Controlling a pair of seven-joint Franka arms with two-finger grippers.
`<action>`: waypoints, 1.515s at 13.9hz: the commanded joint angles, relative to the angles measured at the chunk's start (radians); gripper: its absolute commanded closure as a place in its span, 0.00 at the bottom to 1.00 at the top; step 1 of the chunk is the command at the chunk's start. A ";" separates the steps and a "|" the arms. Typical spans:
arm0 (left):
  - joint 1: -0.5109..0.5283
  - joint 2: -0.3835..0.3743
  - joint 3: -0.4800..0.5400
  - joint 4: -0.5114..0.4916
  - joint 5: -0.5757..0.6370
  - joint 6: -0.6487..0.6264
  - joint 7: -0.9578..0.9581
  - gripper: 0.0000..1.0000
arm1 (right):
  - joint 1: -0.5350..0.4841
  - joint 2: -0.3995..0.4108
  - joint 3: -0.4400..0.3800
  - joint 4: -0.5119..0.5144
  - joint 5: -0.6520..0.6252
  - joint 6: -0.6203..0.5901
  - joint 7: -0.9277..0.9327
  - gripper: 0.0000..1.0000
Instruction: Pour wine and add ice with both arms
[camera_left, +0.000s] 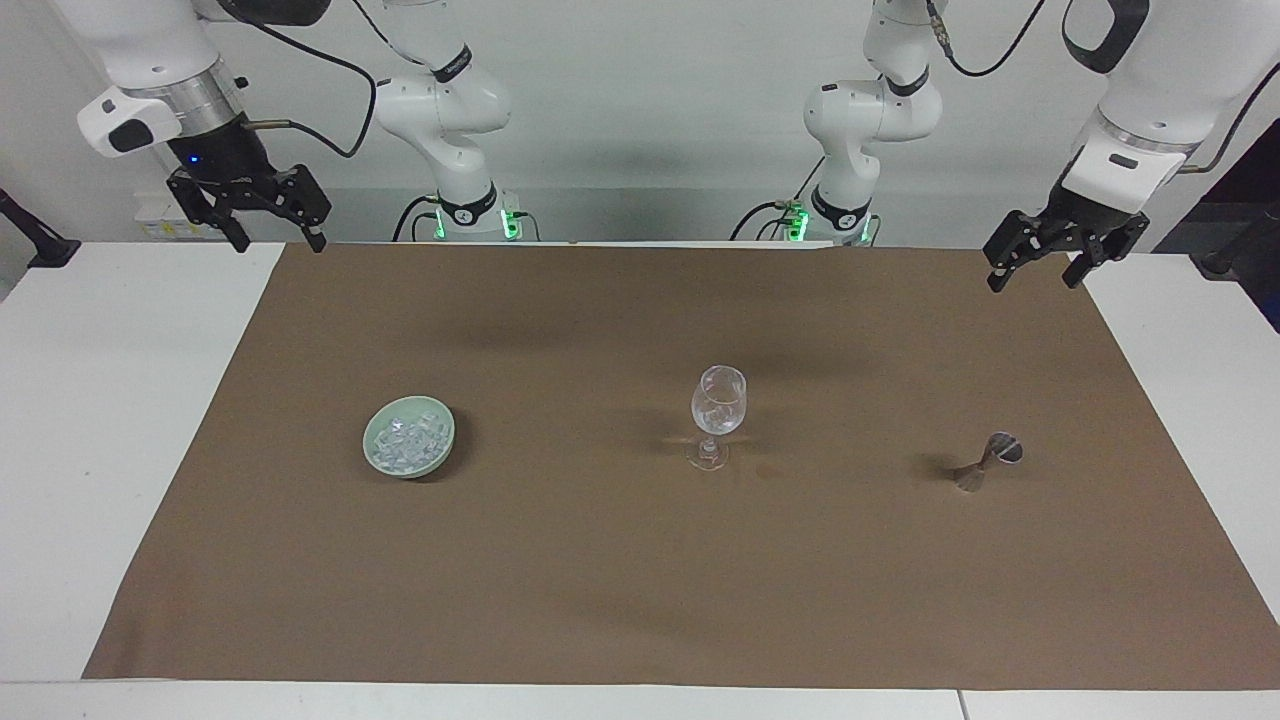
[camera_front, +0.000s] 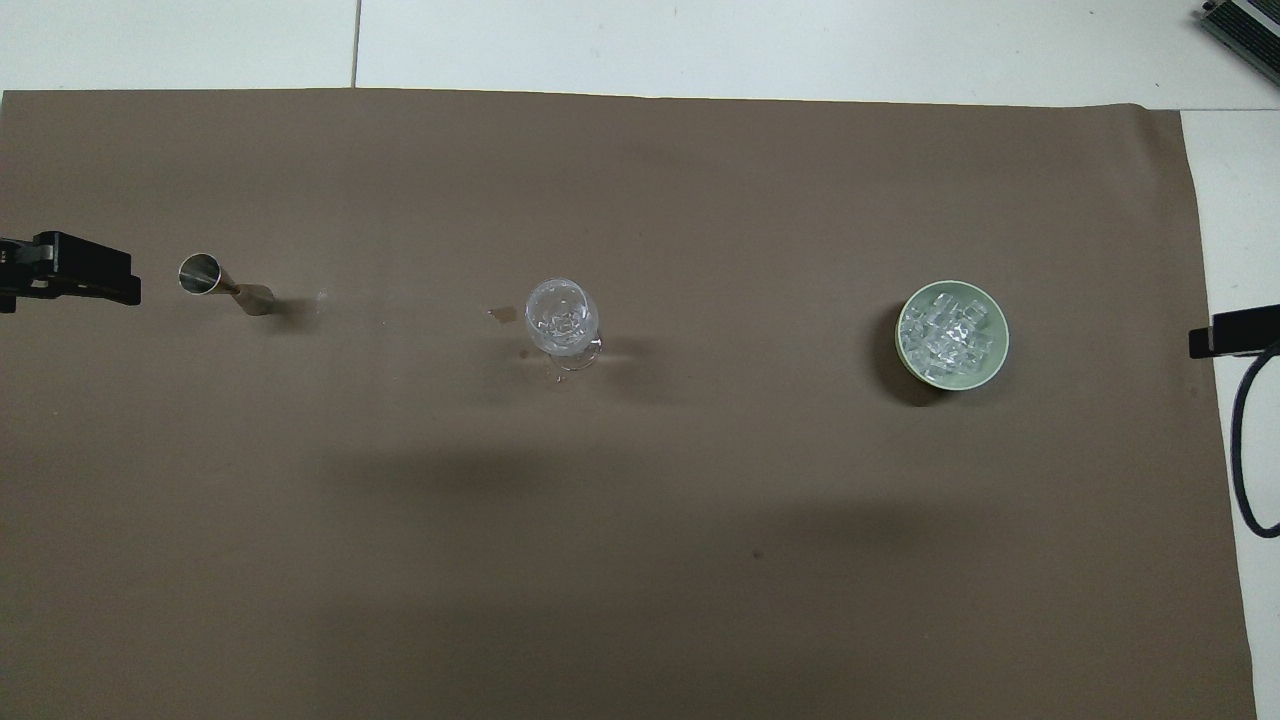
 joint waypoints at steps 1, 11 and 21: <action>-0.001 -0.002 -0.002 -0.003 0.024 -0.001 -0.010 0.00 | 0.005 -0.025 0.000 -0.033 -0.009 0.024 0.036 0.00; 0.002 -0.002 -0.005 -0.003 0.024 0.000 -0.005 0.00 | 0.005 -0.016 0.007 -0.014 -0.009 0.001 0.034 0.00; 0.004 -0.002 -0.002 -0.003 0.025 -0.003 -0.007 0.00 | 0.005 -0.014 0.005 -0.016 -0.021 0.003 0.034 0.00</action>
